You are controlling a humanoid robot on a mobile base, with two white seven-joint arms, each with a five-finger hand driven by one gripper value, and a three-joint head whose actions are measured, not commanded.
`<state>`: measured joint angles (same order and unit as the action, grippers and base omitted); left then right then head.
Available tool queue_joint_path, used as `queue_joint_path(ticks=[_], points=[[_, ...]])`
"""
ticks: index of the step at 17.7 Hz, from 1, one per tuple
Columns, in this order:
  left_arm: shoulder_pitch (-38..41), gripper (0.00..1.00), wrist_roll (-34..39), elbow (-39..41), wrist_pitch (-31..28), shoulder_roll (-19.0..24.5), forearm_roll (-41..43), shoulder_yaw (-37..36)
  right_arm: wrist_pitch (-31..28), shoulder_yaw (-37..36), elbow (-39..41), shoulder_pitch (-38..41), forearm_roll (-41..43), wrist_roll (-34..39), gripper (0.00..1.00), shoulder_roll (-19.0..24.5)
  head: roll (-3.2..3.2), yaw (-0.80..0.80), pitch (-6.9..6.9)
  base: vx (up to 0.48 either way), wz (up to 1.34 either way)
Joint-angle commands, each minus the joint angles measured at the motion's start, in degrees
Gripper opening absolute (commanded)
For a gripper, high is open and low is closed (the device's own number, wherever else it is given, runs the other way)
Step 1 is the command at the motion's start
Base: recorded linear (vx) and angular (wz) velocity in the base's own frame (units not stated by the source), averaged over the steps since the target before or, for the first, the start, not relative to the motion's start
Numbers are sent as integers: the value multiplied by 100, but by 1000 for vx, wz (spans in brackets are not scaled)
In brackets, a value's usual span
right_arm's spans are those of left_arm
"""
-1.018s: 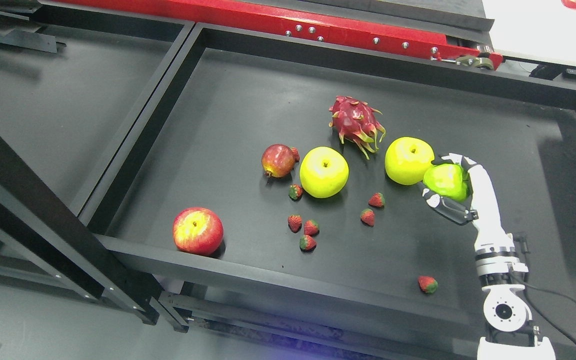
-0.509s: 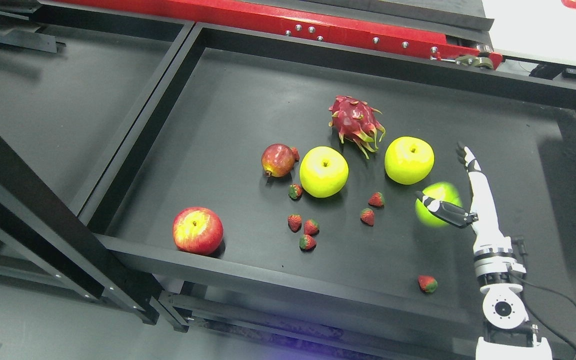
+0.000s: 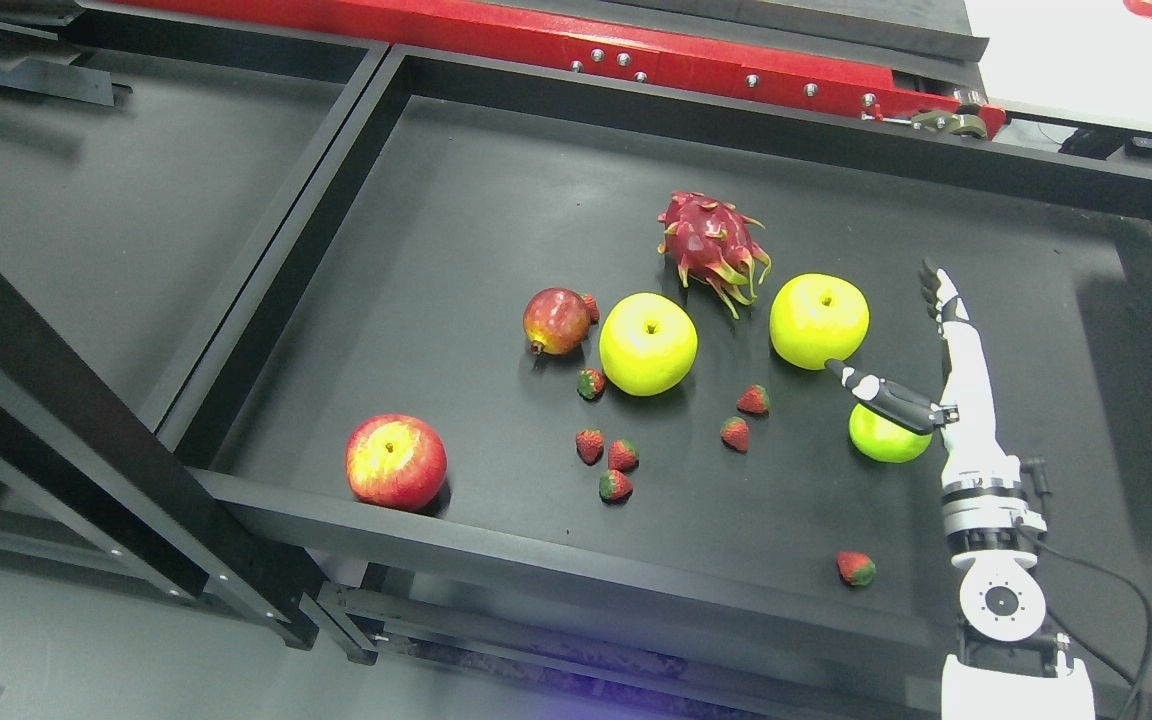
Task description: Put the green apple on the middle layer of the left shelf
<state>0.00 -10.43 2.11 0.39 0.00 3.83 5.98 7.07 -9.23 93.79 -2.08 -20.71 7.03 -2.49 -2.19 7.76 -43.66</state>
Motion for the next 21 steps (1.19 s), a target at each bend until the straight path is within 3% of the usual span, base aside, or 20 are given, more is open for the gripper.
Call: queue_joint_path(ticks=[1,4,8,21], points=[[-123,100,-3,0,5,100,4,0,-126,123,-1,-21,811,-61,100,149,0,0,0,0,0],[-123,100,-3,0,5,100,-5,0,-618,333,-10,31,1436,-158,100,149,0,0,0,0,0],[-123,100,-3,0,5,100,4,0,-479,483,-1,558,2173,-299,100,149,0,0,0,0,0],[-123,100,-3,0,5,100,-5,0,-329,580,8,735,2229,-307,100,149,0,0,0,0,0]])
